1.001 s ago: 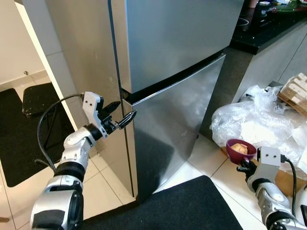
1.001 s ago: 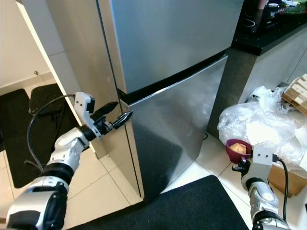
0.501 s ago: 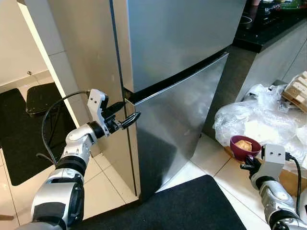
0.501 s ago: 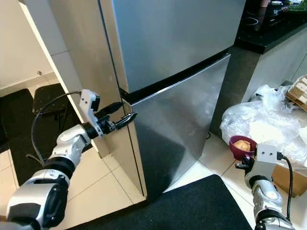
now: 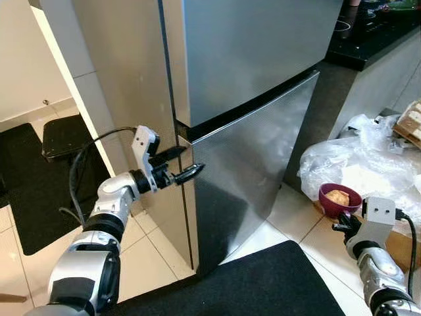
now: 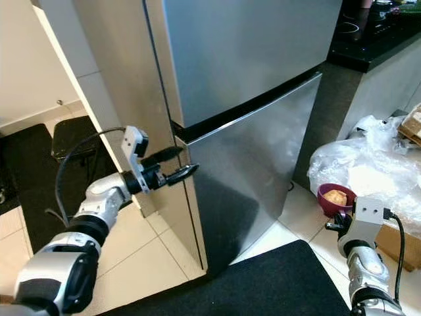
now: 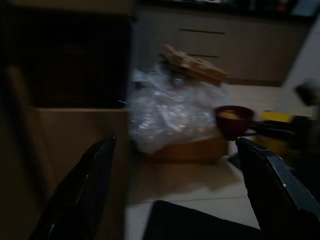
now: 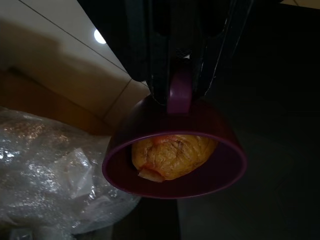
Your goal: Restocking fridge
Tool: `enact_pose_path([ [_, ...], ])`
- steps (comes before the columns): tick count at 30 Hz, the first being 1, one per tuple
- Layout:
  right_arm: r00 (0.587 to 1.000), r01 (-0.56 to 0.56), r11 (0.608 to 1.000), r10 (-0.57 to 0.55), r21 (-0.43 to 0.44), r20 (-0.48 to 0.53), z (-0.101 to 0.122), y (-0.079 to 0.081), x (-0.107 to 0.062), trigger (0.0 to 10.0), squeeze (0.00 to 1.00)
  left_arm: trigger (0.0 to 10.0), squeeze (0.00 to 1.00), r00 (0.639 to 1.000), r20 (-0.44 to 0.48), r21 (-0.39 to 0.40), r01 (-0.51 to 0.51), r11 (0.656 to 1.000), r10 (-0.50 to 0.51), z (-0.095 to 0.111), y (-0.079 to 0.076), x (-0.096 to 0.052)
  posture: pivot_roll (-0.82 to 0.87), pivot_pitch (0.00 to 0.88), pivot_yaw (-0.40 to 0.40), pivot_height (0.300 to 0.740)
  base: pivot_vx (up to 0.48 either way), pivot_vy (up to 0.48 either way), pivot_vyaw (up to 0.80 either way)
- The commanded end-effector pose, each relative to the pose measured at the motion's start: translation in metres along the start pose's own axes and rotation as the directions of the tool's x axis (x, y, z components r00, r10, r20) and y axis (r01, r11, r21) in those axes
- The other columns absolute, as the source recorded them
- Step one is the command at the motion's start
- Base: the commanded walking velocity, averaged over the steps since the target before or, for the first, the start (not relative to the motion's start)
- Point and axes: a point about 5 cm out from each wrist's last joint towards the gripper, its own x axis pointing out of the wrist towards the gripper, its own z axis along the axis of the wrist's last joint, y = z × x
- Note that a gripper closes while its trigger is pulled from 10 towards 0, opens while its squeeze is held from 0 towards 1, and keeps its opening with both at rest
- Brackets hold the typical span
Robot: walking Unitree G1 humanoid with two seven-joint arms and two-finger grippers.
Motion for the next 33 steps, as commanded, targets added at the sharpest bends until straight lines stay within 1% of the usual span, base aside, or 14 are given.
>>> enact_pose_path([
  [1,0.998,0.013,1.000,-0.012,-0.004,0.063,0.011,-0.004,0.001,10.0,0.00,10.0,0.00,0.996,0.013,-0.023,0.087,0.996,-0.086,-0.002,-0.011,0.014,-0.08,0.000,0.062,0.739,0.000,0.000,0.00],
  [5,0.997,0.019,1.000,-0.018,-0.003,0.069,0.013,-0.006,0.001,10.0,0.00,10.0,0.00,0.992,0.027,-0.035,0.125,0.992,-0.124,-0.003,-0.016,0.019,-0.08,0.000,0.065,0.739,0.000,0.000,0.00],
  [6,0.997,0.029,1.000,-0.028,-0.001,0.077,0.015,-0.008,0.002,10.0,0.00,10.0,0.00,0.986,0.046,-0.044,0.161,0.986,-0.159,-0.005,-0.024,0.026,-0.08,0.000,0.067,0.739,0.000,0.000,0.00],
  [10,0.996,0.038,0.999,-0.038,0.001,0.084,0.017,-0.010,0.001,10.0,0.00,10.0,0.00,0.981,0.054,-0.050,0.188,0.981,-0.185,-0.007,-0.029,0.030,-0.08,0.000,0.067,0.739,0.000,0.000,0.00],
  [12,0.995,0.054,0.999,-0.054,0.002,0.085,0.017,-0.015,0.000,10.0,0.00,10.0,0.00,0.974,0.068,-0.065,0.222,0.973,-0.218,-0.010,-0.036,0.035,-0.08,0.000,0.067,0.739,0.000,0.000,0.00],
  [15,0.995,0.056,0.998,-0.056,0.002,0.084,0.017,-0.016,0.000,10.0,0.00,10.0,0.00,0.972,0.070,-0.067,0.229,0.971,-0.225,-0.010,-0.037,0.035,-0.08,0.000,0.067,0.739,0.000,0.000,0.00],
  [19,0.994,0.076,0.997,-0.076,-0.002,0.078,0.015,-0.021,-0.003,10.0,0.00,10.0,0.00,0.957,0.087,-0.081,0.282,0.956,-0.275,-0.011,-0.046,0.039,-0.08,0.000,0.069,0.739,0.000,0.000,0.00],
  [23,0.994,0.083,0.997,-0.083,-0.004,0.078,0.015,-0.023,-0.004,10.0,0.00,10.0,0.00,0.957,0.087,-0.081,0.282,0.956,-0.275,-0.012,-0.047,0.038,-0.09,0.000,0.072,0.739,0.000,0.000,0.00],
  [27,0.993,0.093,0.996,-0.092,-0.006,0.079,0.015,-0.026,-0.005,10.0,0.00,10.0,0.00,0.968,0.063,-0.069,0.247,0.966,-0.243,-0.015,-0.045,0.034,-0.09,0.000,0.076,0.739,0.000,0.000,0.00],
  [28,0.992,0.099,0.995,-0.099,-0.006,0.078,0.015,-0.027,-0.005,10.0,0.00,10.0,0.00,0.974,0.059,-0.070,0.222,0.972,-0.218,-0.016,-0.042,0.031,-0.09,0.000,0.077,0.739,0.000,0.000,0.00],
  [29,0.992,0.099,0.995,-0.099,-0.006,0.078,0.015,-0.027,-0.005,10.0,0.00,10.0,0.00,0.974,0.059,-0.070,0.222,0.972,-0.218,-0.016,-0.042,0.031,-0.09,0.000,0.077,0.739,0.000,0.000,0.00],
  [31,0.992,0.105,0.994,-0.105,-0.005,0.077,0.014,-0.028,-0.006,10.0,0.00,10.0,0.00,0.981,0.045,-0.072,0.190,0.979,-0.188,-0.018,-0.038,0.023,-0.09,0.000,0.079,0.739,0.000,0.000,0.00],
  [32,0.992,0.105,0.994,-0.105,-0.005,0.077,0.014,-0.028,-0.006,10.0,0.00,10.0,0.00,0.981,0.045,-0.072,0.190,0.979,-0.188,-0.018,-0.038,0.023,-0.09,0.000,0.079,0.739,0.000,0.000,0.00],
  [33,0.991,0.107,0.994,-0.107,-0.005,0.076,0.014,-0.029,-0.006,10.0,0.00,10.0,0.00,0.985,0.030,-0.068,0.169,0.983,-0.168,-0.019,-0.036,0.019,-0.09,0.000,0.079,0.739,0.000,0.000,0.00],
])
